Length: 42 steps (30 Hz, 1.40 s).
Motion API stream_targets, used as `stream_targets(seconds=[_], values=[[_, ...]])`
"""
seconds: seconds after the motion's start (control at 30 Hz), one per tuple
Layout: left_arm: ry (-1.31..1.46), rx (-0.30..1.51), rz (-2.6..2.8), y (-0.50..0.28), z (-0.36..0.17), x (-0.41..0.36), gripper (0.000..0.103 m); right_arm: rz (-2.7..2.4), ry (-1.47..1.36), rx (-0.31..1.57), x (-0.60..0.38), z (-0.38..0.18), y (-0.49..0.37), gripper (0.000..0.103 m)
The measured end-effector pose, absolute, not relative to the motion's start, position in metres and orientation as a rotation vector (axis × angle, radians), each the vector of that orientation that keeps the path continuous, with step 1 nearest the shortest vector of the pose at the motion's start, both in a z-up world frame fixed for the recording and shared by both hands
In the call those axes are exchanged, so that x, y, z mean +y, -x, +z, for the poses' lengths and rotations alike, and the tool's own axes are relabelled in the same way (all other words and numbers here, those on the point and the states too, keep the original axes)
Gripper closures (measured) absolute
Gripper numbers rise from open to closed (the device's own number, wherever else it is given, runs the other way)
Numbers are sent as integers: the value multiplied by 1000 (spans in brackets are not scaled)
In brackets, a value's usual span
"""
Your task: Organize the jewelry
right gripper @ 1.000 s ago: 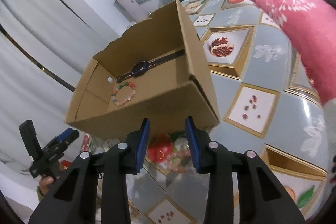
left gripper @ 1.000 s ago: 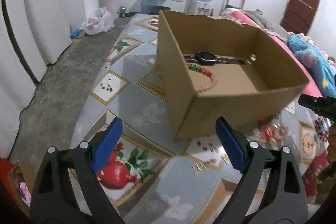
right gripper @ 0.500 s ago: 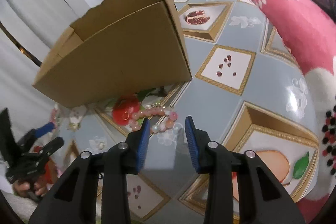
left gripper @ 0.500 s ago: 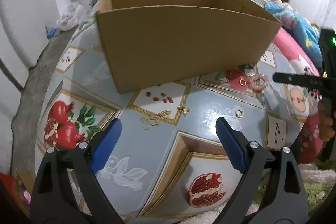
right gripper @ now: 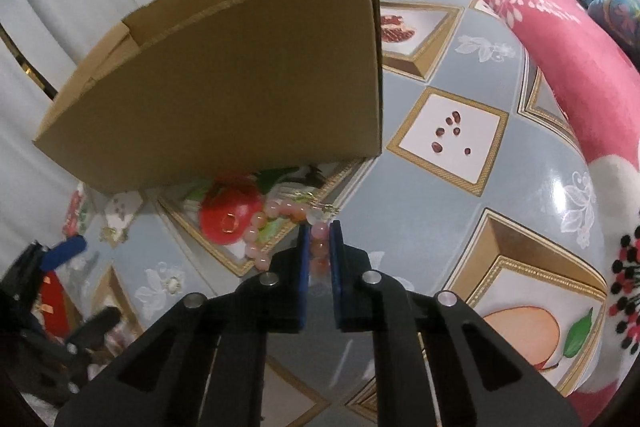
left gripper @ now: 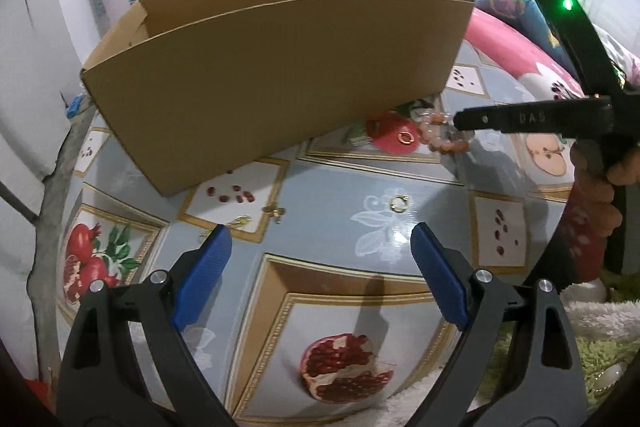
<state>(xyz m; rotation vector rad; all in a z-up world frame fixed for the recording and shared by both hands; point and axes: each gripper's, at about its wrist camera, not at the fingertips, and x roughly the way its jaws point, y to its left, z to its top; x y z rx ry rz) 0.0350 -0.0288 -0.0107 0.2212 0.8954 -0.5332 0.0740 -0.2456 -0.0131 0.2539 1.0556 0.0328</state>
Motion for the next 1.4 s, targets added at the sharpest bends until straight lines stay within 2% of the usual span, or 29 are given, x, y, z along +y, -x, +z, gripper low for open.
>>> stream_targets(seconds=[0.37, 0.7, 0.9, 0.93, 1.03, 1.1, 1.23, 1.4], values=[[-235, 902, -578, -30, -14, -36, 16, 107, -378, 981, -257, 30, -54, 93], [-244, 918, -579, -30, -17, -40, 16, -83, -396, 1068, -304, -6, -45, 93], [-247, 919, -569, -30, -17, -42, 16, -69, -414, 1035, -307, -2, -44, 92], [-245, 923, -570, -31, -17, -42, 16, -63, -413, 1030, -306, -1, -43, 91], [-239, 928, -569, -31, -18, -42, 16, -37, -411, 1016, -301, 2, -43, 78], [-234, 930, -574, -31, -18, -43, 16, -15, -408, 1014, -294, 4, -45, 74], [-246, 944, -587, -34, -20, -47, 16, 43, -392, 1001, -278, 7, -52, 59], [-268, 967, -605, -36, -24, -52, 16, 89, -358, 981, -261, 13, -62, 56]])
